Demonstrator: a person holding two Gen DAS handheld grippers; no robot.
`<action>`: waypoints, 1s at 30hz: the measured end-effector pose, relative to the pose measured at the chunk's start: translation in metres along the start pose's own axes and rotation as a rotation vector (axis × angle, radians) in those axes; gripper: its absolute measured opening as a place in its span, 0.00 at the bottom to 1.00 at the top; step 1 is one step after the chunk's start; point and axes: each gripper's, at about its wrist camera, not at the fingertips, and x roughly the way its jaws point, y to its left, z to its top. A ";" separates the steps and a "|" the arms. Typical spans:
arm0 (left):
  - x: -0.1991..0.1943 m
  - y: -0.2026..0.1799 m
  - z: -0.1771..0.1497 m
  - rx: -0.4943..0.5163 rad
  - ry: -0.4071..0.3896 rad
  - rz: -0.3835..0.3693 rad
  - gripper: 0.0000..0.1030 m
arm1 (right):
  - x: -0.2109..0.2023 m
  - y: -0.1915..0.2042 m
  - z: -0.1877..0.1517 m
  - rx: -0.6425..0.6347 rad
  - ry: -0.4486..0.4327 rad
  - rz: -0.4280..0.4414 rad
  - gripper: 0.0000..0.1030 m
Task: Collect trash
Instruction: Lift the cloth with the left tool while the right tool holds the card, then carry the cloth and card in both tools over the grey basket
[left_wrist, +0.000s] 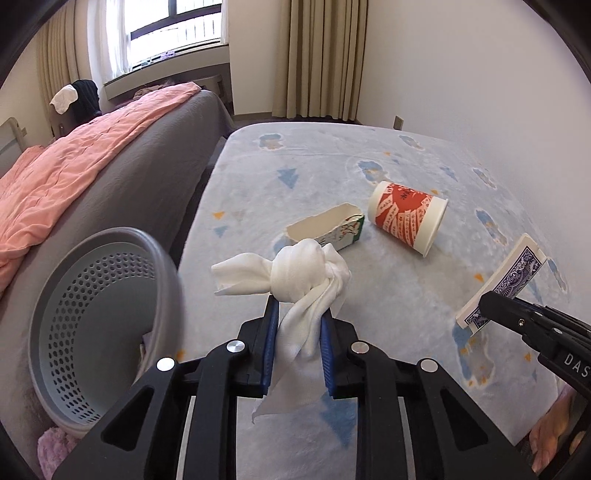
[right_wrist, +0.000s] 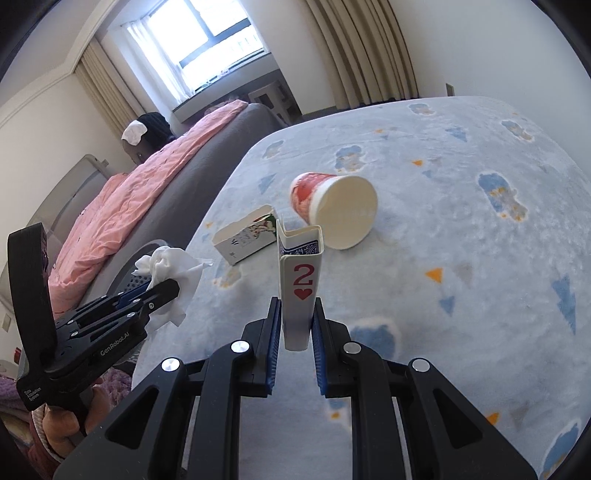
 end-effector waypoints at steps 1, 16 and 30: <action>-0.005 0.007 -0.002 -0.010 -0.005 0.007 0.20 | 0.001 0.008 0.001 -0.011 0.003 0.008 0.16; -0.041 0.121 -0.023 -0.185 -0.042 0.097 0.20 | 0.044 0.117 0.012 -0.180 0.064 0.088 0.16; -0.034 0.200 -0.036 -0.295 -0.024 0.150 0.20 | 0.095 0.201 0.013 -0.314 0.133 0.163 0.16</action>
